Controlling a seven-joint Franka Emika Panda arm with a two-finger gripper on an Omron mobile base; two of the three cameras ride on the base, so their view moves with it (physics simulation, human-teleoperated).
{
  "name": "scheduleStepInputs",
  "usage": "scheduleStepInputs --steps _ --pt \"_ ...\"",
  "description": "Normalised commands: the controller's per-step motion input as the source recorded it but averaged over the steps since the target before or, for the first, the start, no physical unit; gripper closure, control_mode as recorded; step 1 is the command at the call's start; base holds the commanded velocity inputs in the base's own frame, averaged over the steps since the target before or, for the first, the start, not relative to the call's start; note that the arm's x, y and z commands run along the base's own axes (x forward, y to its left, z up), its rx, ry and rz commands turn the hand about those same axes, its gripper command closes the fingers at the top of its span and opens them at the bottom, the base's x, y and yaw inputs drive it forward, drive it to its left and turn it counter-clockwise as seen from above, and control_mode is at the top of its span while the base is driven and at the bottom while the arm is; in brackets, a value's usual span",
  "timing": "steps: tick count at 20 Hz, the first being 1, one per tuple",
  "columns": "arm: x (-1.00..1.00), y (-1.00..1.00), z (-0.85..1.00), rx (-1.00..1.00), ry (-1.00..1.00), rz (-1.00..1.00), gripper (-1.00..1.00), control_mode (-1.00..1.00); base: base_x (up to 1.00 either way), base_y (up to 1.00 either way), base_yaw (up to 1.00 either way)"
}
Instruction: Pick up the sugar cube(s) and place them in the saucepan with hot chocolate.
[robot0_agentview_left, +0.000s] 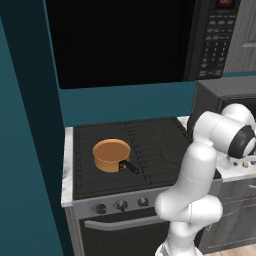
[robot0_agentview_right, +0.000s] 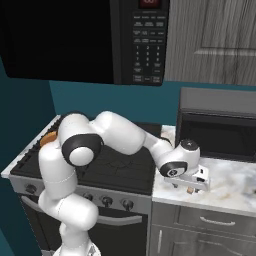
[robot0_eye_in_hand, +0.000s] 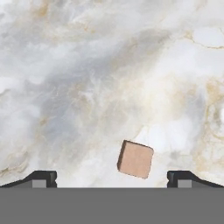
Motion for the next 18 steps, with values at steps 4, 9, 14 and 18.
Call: scheduleStepInputs --steps 4,9,14,18 --pt "0.01 -0.22 0.00 0.00 0.00 0.00 -1.00 -1.00 0.00 0.00 0.00" --pt "0.01 -0.22 0.00 0.00 0.00 0.00 -1.00 -1.00 0.00 0.00 0.00" --pt "0.00 -0.01 0.00 0.00 0.00 0.00 -1.00 -1.00 0.00 0.00 0.00" --pt "0.09 0.00 -0.04 0.00 0.00 0.00 -1.00 -1.00 0.00 0.00 0.00"
